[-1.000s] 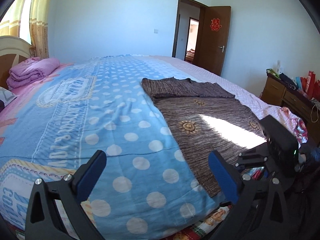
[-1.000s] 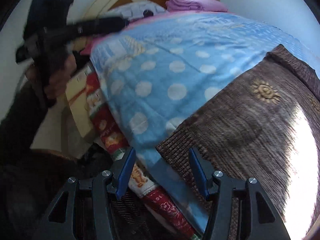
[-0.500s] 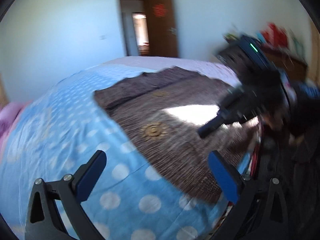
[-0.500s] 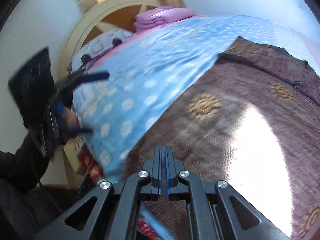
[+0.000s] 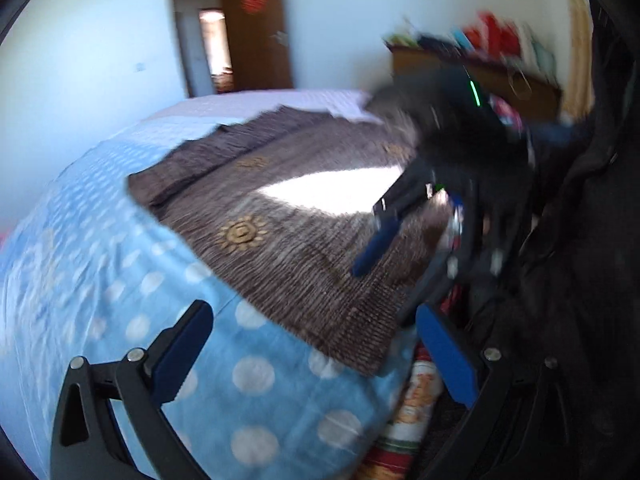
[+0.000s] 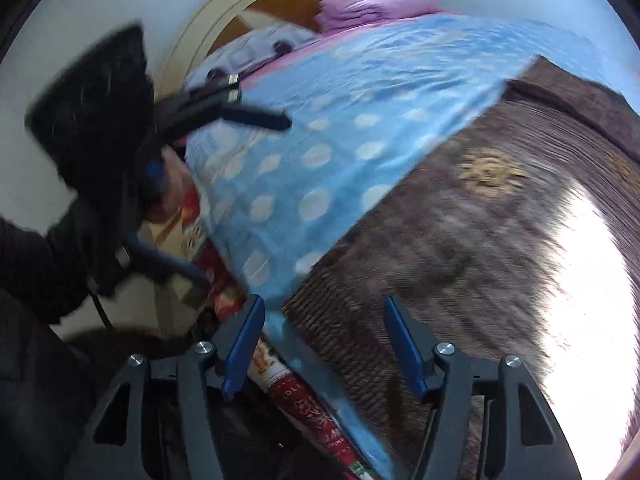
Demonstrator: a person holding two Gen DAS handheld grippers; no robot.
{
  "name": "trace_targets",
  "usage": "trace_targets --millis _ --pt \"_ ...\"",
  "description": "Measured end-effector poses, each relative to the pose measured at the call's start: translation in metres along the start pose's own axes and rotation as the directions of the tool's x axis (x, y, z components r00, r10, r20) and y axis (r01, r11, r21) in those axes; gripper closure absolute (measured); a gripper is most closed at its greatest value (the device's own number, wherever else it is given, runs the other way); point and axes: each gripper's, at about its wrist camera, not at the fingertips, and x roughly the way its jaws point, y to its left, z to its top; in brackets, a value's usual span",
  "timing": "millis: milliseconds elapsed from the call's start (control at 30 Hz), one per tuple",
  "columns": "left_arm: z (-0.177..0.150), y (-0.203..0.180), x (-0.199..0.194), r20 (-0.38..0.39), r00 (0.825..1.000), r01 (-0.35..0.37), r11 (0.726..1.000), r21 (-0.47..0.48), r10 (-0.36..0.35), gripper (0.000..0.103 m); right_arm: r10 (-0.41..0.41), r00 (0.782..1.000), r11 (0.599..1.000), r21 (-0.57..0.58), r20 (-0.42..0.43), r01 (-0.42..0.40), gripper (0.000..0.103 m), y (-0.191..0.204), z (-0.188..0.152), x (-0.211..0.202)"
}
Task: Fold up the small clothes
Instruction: 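Grasp the sweater hem with the right tool while the left tool moves near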
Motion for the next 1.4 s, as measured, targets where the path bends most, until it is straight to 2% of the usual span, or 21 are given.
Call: trace_targets --millis 133,200,267,300,333,367,400,433,500,600,733,900,933,1000,1033,1067,1100,1133,1200,1333,1400 --pt "-0.018 -0.004 -0.037 0.066 0.997 -0.043 0.996 -0.073 0.048 0.0 -0.08 0.994 0.983 -0.174 -0.069 0.067 0.041 0.033 -0.007 0.028" --pt "-0.021 0.0 -0.043 0.062 0.995 -0.078 0.993 -0.09 0.084 0.0 -0.129 0.987 0.969 -0.225 -0.095 0.105 0.041 0.041 -0.012 0.04" --pt "-0.021 0.0 -0.042 0.048 0.994 -0.09 0.992 -0.092 0.095 0.0 -0.188 0.979 0.943 -0.291 -0.076 0.159 0.045 0.049 -0.018 0.046" --pt "-0.019 -0.002 -0.038 0.036 0.995 -0.093 0.992 -0.08 0.097 0.0 -0.219 0.974 0.932 -0.309 -0.064 0.189 0.061 0.05 -0.019 0.047" --pt "-0.018 -0.003 -0.036 0.029 0.995 -0.092 0.994 -0.064 0.094 0.0 -0.272 0.961 0.919 -0.311 -0.058 0.241 0.084 0.048 -0.019 0.047" --pt "-0.015 -0.003 -0.032 0.025 0.996 -0.087 0.995 -0.046 0.088 0.0 -0.267 0.961 0.929 -0.283 -0.066 0.239 0.088 0.042 -0.016 0.044" --pt "-0.012 -0.004 -0.027 0.018 0.997 -0.078 0.997 -0.02 0.079 0.0 -0.227 0.971 0.953 -0.223 -0.076 0.205 0.094 0.032 -0.011 0.039" --pt "-0.01 -0.004 -0.023 0.012 0.997 -0.071 0.998 0.001 0.07 0.0 -0.183 0.98 0.976 -0.134 -0.073 0.173 0.095 0.016 -0.005 0.031" --pt "-0.006 -0.008 -0.014 -0.003 0.999 -0.048 0.998 0.047 0.049 0.0 -0.146 0.988 0.989 -0.037 -0.048 0.145 0.095 -0.003 -0.001 0.018" --pt "0.004 -0.012 0.009 -0.042 0.999 0.006 0.992 0.129 -0.001 0.0 -0.048 0.999 0.99 0.131 0.025 0.045 0.095 -0.036 0.0 -0.007" --pt "0.018 -0.015 0.041 -0.083 0.995 0.067 0.965 0.252 -0.048 0.0 0.016 0.997 0.976 0.215 0.071 -0.031 0.095 -0.055 -0.001 -0.018" --pt "0.031 -0.017 0.083 -0.107 0.992 0.102 0.909 0.403 -0.064 0.0 0.053 0.994 0.975 0.211 0.091 -0.071 0.095 -0.057 -0.004 -0.033" --pt "0.033 -0.015 0.091 -0.107 0.991 0.115 0.904 0.411 -0.078 0.004 0.056 0.994 0.976 0.205 0.095 -0.075 0.095 -0.056 -0.004 -0.036" --pt "0.036 -0.009 0.108 -0.143 0.982 0.168 0.903 0.395 -0.12 0.027 0.057 0.993 0.977 0.201 0.105 -0.078 0.095 -0.053 -0.003 -0.041" --pt "0.036 -0.006 0.115 -0.172 0.975 0.194 0.906 0.377 -0.137 0.034 0.056 0.993 0.977 0.2 0.107 -0.077 0.095 -0.055 -0.002 -0.044" --pt "0.037 -0.003 0.122 -0.2 0.967 0.22 0.909 0.354 -0.156 0.052 0.059 0.992 0.977 0.198 0.109 -0.08 0.095 -0.054 -0.002 -0.044" --pt "0.037 0.001 0.128 -0.22 0.96 0.236 0.918 0.319 -0.171 0.065 0.06 0.992 0.976 0.199 0.111 -0.082 0.095 -0.055 -0.004 -0.047" --pt "0.038 0.004 0.128 -0.202 0.964 0.229 0.925 0.302 -0.173 0.067 0.059 0.992 0.976 0.204 0.109 -0.08 0.095 -0.057 -0.005 -0.048" --pt "0.039 0.006 0.124 -0.181 0.966 0.231 0.933 0.275 -0.185 0.085 0.051 0.993 0.975 0.209 0.105 -0.072 0.095 -0.058 -0.004 -0.045" --pt "0.035 0.007 0.114 -0.15 0.971 0.219 0.947 0.236 -0.187 0.089 0.067 0.987 0.958 0.267 0.145 -0.104 0.092 -0.071 -0.006 -0.053" --pt "0.033 0.009 0.11 -0.138 0.973 0.207 0.959 0.193 -0.182 0.09 0.043 0.981 0.943 0.318 0.189 -0.103 0.091 -0.081 -0.012 -0.073"
